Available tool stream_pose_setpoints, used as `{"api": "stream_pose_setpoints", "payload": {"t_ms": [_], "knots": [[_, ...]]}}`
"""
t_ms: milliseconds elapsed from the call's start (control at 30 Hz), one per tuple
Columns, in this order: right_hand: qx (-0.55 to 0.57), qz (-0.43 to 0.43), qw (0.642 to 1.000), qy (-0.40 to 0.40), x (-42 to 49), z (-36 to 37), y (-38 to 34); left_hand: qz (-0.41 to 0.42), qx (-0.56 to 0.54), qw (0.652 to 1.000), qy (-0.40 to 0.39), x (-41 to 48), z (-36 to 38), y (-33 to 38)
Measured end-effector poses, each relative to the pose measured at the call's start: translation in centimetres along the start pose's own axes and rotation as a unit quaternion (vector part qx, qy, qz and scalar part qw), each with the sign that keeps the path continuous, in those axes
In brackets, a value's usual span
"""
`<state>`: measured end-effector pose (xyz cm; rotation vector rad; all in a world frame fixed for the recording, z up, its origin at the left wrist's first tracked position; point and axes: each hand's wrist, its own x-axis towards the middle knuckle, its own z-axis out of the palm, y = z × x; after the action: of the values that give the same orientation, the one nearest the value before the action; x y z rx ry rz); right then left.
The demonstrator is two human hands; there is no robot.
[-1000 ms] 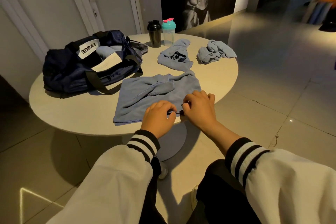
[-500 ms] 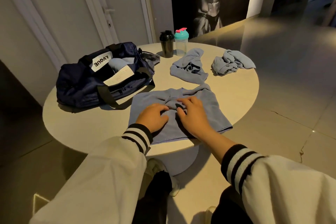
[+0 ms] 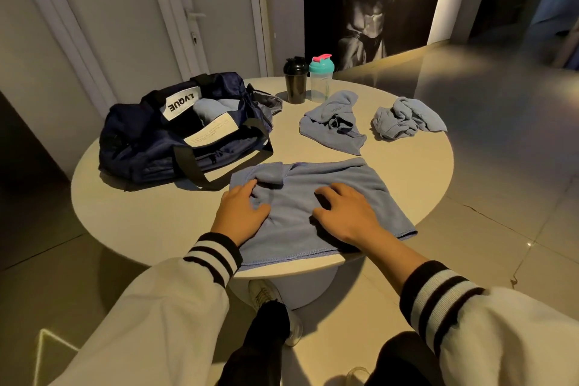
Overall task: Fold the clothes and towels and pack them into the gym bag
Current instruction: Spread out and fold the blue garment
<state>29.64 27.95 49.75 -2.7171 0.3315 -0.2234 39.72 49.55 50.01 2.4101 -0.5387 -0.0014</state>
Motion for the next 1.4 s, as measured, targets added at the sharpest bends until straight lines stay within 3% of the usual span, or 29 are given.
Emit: {"api": "stream_pose_setpoints", "payload": {"t_ms": [133, 233, 300, 433, 567, 700, 833, 967, 1033, 1167, 1333, 1400], "knots": [[-0.046, 0.048, 0.997, 0.046, 0.5, 0.1, -2.2, 0.008, -0.041, 0.999, -0.001, 0.1, -0.1, -0.7], [-0.037, -0.053, 0.994, 0.087, 2.5, 0.6, -4.9, 0.014, -0.049, 0.999, -0.005, 0.8, -0.6, -1.5], [-0.024, -0.097, 0.994, 0.036, 3.5, 1.3, -6.1, 0.016, -0.020, 1.000, -0.004, 1.3, -1.1, -2.3], [-0.066, -0.056, 0.992, -0.095, 4.8, 2.9, -5.8, -0.010, 0.018, 1.000, 0.004, 2.2, -1.8, -4.0], [-0.078, -0.062, 0.987, -0.127, 4.7, 2.5, -4.9, 0.040, 0.084, 0.996, 0.010, 2.1, -1.3, -3.5], [-0.044, -0.058, 0.993, -0.097, 3.3, 1.7, -3.8, 0.065, 0.107, 0.992, -0.011, 1.2, -0.8, -3.3], [-0.013, -0.024, 0.997, -0.072, 1.9, 0.5, -3.0, 0.050, 0.048, 0.997, 0.031, 0.4, -0.3, -2.0], [-0.055, 0.017, 0.993, -0.102, 2.2, -0.7, -4.6, 0.058, 0.073, 0.995, 0.042, 0.6, -0.2, -1.1], [-0.083, 0.026, 0.994, -0.071, 2.8, -0.9, -5.7, 0.046, 0.060, 0.997, 0.028, 0.9, -0.2, -1.3], [-0.022, -0.054, 0.998, 0.021, 3.9, 1.0, -7.4, 0.027, -0.021, 0.999, 0.032, 1.2, 0.0, -1.7], [-0.070, -0.056, 0.989, -0.118, 4.6, 3.3, -7.4, -0.016, 0.023, 0.994, 0.108, 1.5, -0.1, -2.6], [-0.074, -0.057, 0.983, -0.156, 4.9, 3.2, -7.2, -0.028, 0.061, 0.993, 0.100, 1.8, -0.3, -2.3]]}}
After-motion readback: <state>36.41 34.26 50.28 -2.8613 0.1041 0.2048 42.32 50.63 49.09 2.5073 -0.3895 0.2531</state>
